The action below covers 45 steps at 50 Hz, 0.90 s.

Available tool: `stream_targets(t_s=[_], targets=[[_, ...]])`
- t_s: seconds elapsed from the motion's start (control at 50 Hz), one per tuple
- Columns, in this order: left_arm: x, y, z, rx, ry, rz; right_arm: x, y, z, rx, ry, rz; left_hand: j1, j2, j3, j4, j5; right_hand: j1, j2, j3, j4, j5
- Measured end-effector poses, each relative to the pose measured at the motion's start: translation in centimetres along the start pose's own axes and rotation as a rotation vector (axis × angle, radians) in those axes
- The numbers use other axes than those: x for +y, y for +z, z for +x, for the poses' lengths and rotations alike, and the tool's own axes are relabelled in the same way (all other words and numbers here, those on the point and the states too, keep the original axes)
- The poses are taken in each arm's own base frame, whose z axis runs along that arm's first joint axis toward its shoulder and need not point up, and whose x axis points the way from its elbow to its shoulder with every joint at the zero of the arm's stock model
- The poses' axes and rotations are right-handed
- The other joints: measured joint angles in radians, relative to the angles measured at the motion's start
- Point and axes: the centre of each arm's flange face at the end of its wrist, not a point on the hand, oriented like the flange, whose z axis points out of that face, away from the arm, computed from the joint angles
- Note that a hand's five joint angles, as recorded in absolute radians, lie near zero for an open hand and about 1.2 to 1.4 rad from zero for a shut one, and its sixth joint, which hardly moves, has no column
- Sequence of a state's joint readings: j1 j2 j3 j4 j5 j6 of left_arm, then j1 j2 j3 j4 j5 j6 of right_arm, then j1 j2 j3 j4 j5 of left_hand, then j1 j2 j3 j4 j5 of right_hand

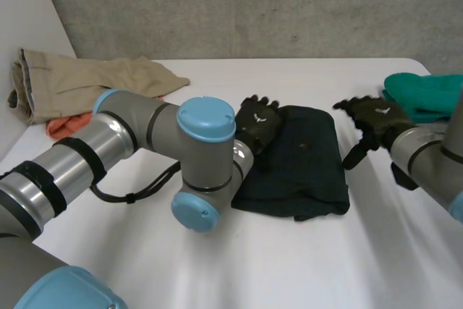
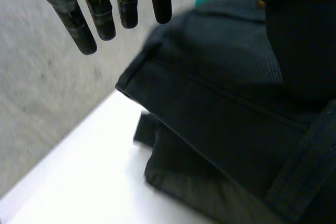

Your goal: Fold the laundry.

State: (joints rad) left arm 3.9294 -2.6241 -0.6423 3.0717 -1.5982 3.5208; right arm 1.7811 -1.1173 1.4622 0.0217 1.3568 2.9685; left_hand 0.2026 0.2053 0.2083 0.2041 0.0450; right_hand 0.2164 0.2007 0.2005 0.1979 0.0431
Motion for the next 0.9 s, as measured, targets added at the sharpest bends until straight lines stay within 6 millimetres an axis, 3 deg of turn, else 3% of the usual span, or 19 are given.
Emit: stream_targets(t_s=[0.18, 0.32, 0.48, 0.6, 0.74, 0.84, 0.9], targets=[[1.6, -1.3, -0.3, 0.014, 0.081, -0.148, 2.9, 2.9, -2.0, -0.087, 0.02, -0.149, 0.013, 0.0, 0.0, 0.0, 0.0, -0.009, 0.0, 0.0, 0.0, 0.0], [1.3, -1.9, -0.1, 0.02, 0.097, -0.162, 2.8, 3.3, -1.8, -0.064, -0.044, -0.182, 0.012, 0.0, 0.0, 0.0, -0.003, -0.011, -0.003, 0.0, 0.0, 0.0], [-4.1, -3.3, -2.7, -0.035, 0.077, -0.046, -1.0, 0.9, -2.0, 0.042, -0.221, -0.062, 0.006, -0.002, -0.002, -0.003, -0.005, -0.011, -0.003, 0.0, 0.0, -0.002], [-9.1, -5.9, -5.6, -0.067, 0.036, 0.072, -2.2, -2.9, -5.1, 0.033, -0.372, 0.068, 0.006, -0.002, -0.002, -0.003, -0.005, -0.011, -0.003, 0.0, 0.0, -0.002], [-13.1, -10.3, -6.2, 0.124, -0.088, 0.221, 1.8, -7.2, -9.3, -0.047, -0.47, 0.146, 0.006, -0.002, -0.002, -0.003, -0.005, -0.011, -0.003, 0.0, 0.0, -0.002], [-13.9, -13.0, -5.7, 0.322, -0.156, 0.278, 4.7, -8.3, -10.4, -0.048, -0.478, 0.159, 0.006, -0.002, -0.002, -0.003, -0.005, -0.011, -0.003, 0.0, 0.0, -0.002], [-13.7, -14.0, -5.5, 0.401, -0.18, 0.287, 6.0, -7.9, -10.6, -0.028, -0.471, 0.166, 0.006, -0.002, -0.002, -0.003, -0.005, -0.011, -0.003, 0.0, 0.0, -0.002]])
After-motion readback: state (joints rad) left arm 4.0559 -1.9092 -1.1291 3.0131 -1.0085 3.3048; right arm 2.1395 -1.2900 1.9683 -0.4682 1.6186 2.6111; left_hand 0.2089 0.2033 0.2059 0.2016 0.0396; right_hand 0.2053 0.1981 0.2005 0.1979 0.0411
